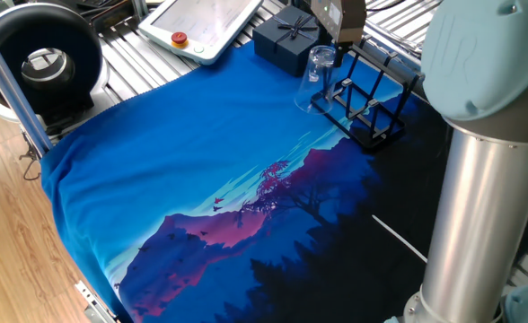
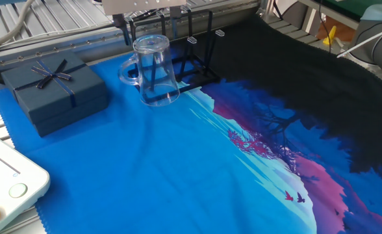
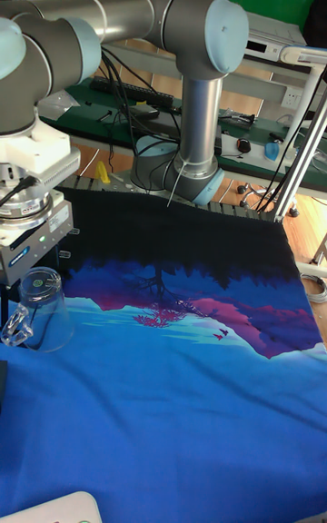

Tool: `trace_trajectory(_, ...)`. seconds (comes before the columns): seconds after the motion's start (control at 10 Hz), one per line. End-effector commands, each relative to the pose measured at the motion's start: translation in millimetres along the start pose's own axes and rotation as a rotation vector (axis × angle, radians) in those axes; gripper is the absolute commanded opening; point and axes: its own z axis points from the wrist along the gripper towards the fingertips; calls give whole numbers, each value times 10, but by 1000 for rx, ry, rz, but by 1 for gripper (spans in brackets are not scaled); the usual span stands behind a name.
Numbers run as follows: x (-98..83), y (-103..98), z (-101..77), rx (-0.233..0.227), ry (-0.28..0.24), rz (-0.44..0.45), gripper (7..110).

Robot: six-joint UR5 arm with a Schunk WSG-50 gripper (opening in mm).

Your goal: Take the cup off the cup rack

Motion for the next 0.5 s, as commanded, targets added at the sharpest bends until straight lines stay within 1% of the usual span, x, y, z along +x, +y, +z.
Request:
trace_trajectory(0.0, -20, -111, 113, 18, -19, -14, 88)
trace_trajectory(0.2, -37, -194, 235, 25, -24, -16, 88)
trace_trajectory(0.3, -69, -177, 232, 20, -36, -20, 88)
trace_trajectory(0.4, -61, -145, 193, 13, -35, -22, 88)
